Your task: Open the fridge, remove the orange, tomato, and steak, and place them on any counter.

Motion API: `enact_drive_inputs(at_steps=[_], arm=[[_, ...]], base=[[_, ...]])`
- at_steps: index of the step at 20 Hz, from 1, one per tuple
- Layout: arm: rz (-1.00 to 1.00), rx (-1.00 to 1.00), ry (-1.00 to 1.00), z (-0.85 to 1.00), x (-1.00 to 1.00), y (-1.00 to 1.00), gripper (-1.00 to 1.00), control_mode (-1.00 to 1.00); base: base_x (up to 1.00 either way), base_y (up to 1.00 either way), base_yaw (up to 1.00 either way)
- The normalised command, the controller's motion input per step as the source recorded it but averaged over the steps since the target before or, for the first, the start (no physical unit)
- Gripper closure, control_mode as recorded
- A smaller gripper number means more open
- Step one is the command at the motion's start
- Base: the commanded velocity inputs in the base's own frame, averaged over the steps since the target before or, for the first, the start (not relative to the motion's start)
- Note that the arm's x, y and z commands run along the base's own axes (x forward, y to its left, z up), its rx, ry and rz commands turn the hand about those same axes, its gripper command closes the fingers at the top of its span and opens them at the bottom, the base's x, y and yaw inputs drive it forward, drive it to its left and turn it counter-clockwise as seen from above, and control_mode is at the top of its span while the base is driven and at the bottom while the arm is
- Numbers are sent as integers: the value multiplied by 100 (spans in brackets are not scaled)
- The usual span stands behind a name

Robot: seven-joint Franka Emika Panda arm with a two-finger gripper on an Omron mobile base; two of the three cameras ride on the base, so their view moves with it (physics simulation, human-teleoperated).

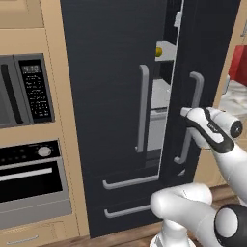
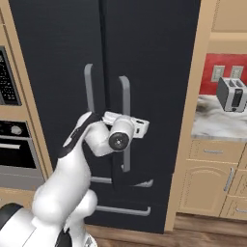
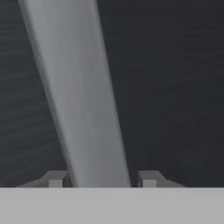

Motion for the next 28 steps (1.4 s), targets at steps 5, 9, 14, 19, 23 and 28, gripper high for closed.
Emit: enact_drive_inputs(at_steps=[5,9,14,19,23,28], arm=[[0,0,5,0,-100,-100,100,-100],[0,0,5,-5,-100,-100,100,-100],[1,0,1,-8,-78,-98,100,-100],[1,0,0,-14,-3,-51,100,-100],[2,0,-7,0,-10,0,100,-100],[-8,-8,6,29,-14,76,100,-100]], base=[[0,0,0],[0,0,0],[0,0,0],[0,0,0],[0,0,0],[0,0,0]])
